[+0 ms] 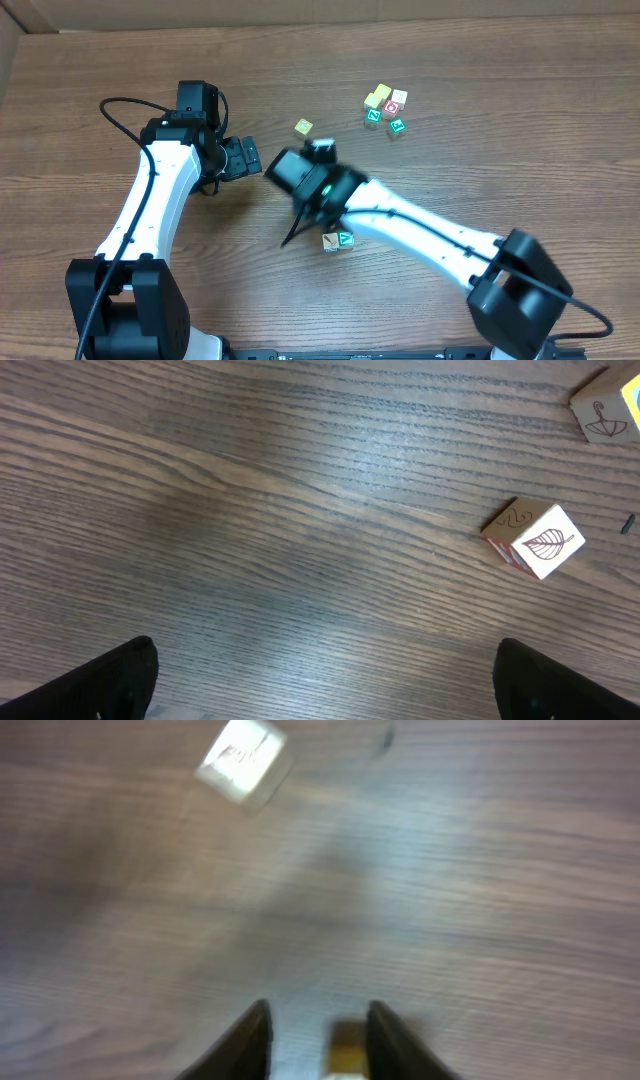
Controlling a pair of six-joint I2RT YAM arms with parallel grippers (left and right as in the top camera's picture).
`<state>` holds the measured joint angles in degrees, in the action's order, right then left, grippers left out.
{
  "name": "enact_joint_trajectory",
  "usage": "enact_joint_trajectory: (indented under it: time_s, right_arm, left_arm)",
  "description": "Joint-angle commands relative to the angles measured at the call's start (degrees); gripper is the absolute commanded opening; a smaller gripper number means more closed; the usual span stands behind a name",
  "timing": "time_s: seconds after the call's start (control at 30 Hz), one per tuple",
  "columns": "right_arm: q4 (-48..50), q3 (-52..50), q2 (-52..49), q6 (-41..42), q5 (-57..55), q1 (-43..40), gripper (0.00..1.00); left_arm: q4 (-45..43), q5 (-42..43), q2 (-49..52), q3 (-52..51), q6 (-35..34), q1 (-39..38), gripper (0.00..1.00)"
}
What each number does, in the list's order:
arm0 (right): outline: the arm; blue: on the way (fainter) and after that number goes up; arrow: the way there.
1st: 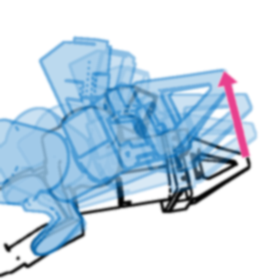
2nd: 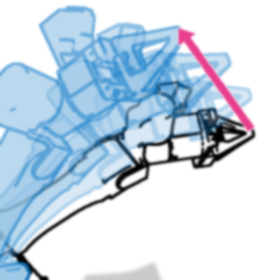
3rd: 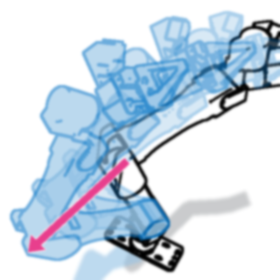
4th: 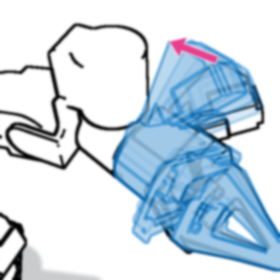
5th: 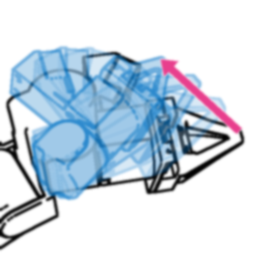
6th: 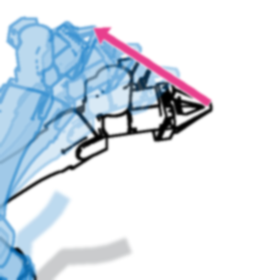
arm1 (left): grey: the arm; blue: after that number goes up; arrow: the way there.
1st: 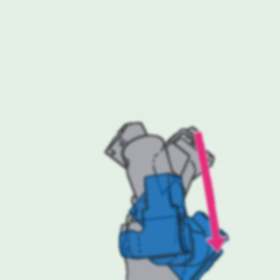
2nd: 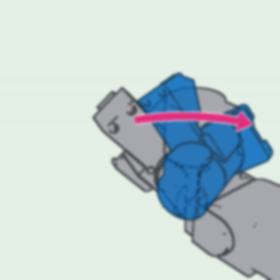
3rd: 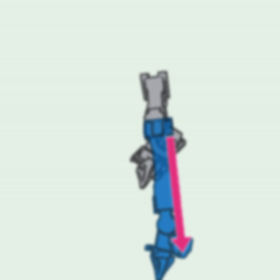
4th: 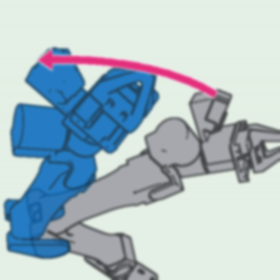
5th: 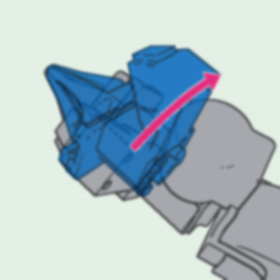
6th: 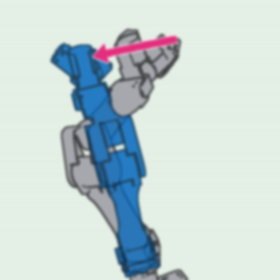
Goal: Flip 3 blocks
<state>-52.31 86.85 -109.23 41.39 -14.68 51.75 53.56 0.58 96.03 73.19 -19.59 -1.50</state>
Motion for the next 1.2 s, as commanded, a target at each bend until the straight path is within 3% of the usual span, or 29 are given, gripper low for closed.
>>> enact_joint_trajectory:
  time_s: [0.0,0.1,0.2,0.53,0.67,0.87,1.07,1.17]
  right_arm:
    - [-0.6,1.2,2.0,-4.2,1.6,-5.8,0.64]
    - [-0.9,1.2,2.0,-7.3,3.5,-11.2,0.88]
    - [-0.9,1.2,2.0,-8.9,3.8,-16.5,1.00]
    - [-1.4,1.2,2.0,-8.4,3.9,-29.2,1.00]
    - [-1.3,1.2,2.0,-9.1,9.3,-30.1,1.00]
    - [1.6,1.2,2.0,-19.5,20.5,-30.1,1.00]
    - [3.7,1.2,2.0,-23.7,21.8,-30.0,1.00]
    - [4.0,1.2,2.0,-25.6,20.1,-30.3,1.00]
  left_arm:
    - [-0.1,-0.6,0.2,0.8,-0.8,0.0,1.00]
    - [-0.1,-0.6,0.2,0.8,-0.8,0.0,1.00]
    - [-0.1,-0.6,0.2,0.8,-0.8,0.0,1.00]
    - [-0.1,-0.6,0.2,0.8,-0.8,0.0,1.00]
    - [-0.1,-0.6,0.2,0.8,-0.8,0.0,1.00]
    - [-3.1,-0.6,0.2,0.8,-0.8,0.0,1.00]
    - [-5.8,-0.3,0.2,0.8,-1.1,0.0,1.00]
    - [-1.7,2.5,0.2,0.8,-1.2,0.0,1.00]
